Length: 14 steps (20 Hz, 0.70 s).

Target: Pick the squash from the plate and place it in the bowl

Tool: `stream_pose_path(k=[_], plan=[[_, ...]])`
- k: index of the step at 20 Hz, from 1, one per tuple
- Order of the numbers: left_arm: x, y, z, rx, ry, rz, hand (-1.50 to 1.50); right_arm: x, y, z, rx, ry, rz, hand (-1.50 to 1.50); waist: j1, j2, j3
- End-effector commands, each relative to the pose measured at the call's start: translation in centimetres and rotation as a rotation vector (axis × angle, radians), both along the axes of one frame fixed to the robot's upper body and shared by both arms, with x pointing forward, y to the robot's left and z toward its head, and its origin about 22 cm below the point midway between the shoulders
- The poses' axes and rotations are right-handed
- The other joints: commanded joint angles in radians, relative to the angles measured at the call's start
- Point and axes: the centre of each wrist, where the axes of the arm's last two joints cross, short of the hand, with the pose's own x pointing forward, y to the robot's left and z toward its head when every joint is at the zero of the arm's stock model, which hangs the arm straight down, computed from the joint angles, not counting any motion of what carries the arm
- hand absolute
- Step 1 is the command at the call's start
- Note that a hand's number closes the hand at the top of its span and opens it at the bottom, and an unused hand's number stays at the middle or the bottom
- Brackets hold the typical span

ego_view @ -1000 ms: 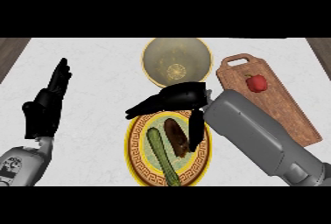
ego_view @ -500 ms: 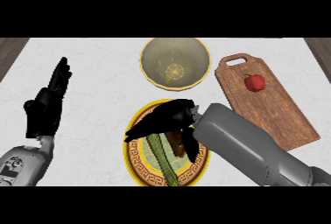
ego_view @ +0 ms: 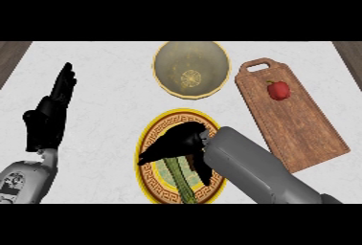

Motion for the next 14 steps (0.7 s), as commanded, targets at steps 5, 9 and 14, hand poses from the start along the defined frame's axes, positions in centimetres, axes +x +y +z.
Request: stream_pose_path(k=[5,9,14], plan=[[0.1,-0.9,1.1,-0.007,-0.002,0.006,0.0,0.2,0.3,-2.8,-0.016,0.046,0.04,-1.5,-0.001,0.0,0.0],[-0.8,-0.3,0.7,-0.008,0.021,-0.004,0.0,-0.6,1.4,-4.2,-0.02,0.019,0.046,-1.5,0.004,0.0,0.0],[-0.2,0.7,0.8,0.005,-0.013,0.002,0.0,-1.6,0.9,-6.1,0.051,-0.045,0.133,1.5,0.002,0.001,0.0]])
